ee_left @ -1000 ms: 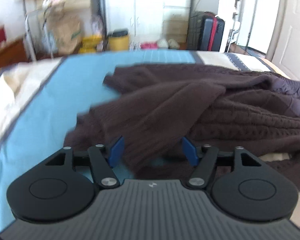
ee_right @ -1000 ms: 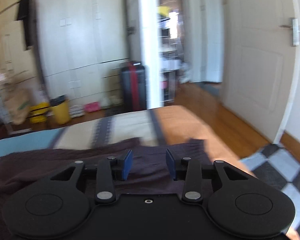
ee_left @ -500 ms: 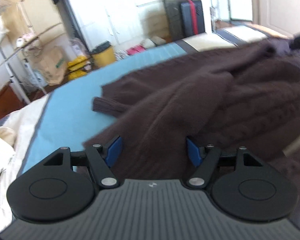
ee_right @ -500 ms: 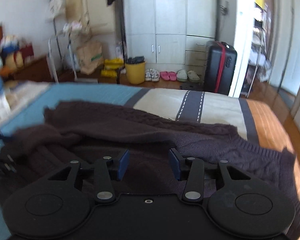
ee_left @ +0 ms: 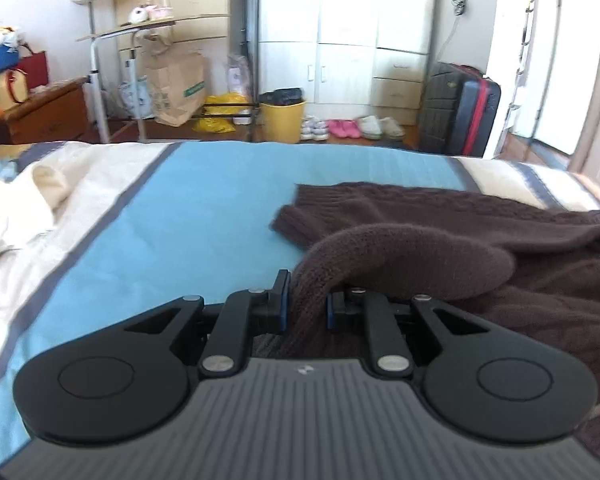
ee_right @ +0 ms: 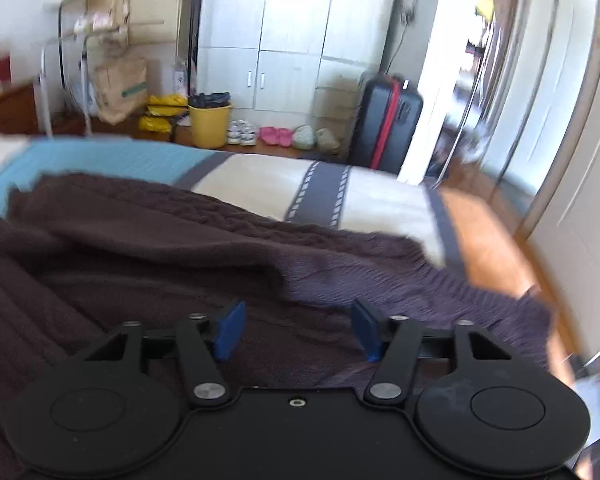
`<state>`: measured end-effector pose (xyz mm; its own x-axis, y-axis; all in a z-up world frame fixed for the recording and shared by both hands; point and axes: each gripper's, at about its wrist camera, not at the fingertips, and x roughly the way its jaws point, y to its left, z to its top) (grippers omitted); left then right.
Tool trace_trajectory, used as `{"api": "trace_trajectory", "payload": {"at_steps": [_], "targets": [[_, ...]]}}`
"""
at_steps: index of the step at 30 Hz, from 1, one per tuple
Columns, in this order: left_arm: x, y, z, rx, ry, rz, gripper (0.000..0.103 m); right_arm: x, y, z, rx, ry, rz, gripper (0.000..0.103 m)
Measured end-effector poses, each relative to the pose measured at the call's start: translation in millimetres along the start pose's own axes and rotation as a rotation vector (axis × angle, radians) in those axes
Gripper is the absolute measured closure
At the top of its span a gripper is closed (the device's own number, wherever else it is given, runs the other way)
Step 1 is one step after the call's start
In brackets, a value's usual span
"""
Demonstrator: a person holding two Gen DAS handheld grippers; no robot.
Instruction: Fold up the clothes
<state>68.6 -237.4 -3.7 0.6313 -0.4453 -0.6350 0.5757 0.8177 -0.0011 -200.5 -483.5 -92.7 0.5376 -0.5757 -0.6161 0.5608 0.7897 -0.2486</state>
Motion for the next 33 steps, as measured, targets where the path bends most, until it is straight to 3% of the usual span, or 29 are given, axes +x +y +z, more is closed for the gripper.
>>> {"api": "trace_trajectory", "payload": {"at_steps": [2,4,6,11,15,19,24,27,31,33], "targets": [[14,14,1,-0.038,0.054,0.062,0.084,4,8,-2,-0.068,0.009,-0.031,0.037],[20,31,0,-0.135,0.066,0.016,0.084,7,8,-2,-0.063,0.021,-0.020,0.037],[23,36,0,-0.171,0.077,-0.002,0.084,7,6,0,-0.053,0.019,-0.009,0.037],[17,21,1,-0.087,0.025,0.019,0.084,-3,4,5,-0.043,-0.017,0.029,0.037],[14,18,-2,-0.108,0.011,0.003,0.085,-7,-2,2,-0.071,-0.016,-0.048,0.036],[17,23,-4,-0.169,0.020,-0.034,0.083,-5,-18,-3,-0.026,-0.008,-0.015,0.036],[20,23,-11,-0.158,0.030,-0.032,0.080,17,-17,13,-0.110,0.001,0.066,0.035],[23,22,-10,-0.178,0.031,-0.038,0.080,30,-17,23,-0.163,0.006,0.116,0.027],[31,17,-12,-0.165,0.009,-0.032,0.082,48,-16,36,-0.234,0.013,0.181,0.027],[32,13,-13,-0.131,-0.013,-0.019,0.084,77,-10,34,-0.288,0.054,0.120,0.027]]}}
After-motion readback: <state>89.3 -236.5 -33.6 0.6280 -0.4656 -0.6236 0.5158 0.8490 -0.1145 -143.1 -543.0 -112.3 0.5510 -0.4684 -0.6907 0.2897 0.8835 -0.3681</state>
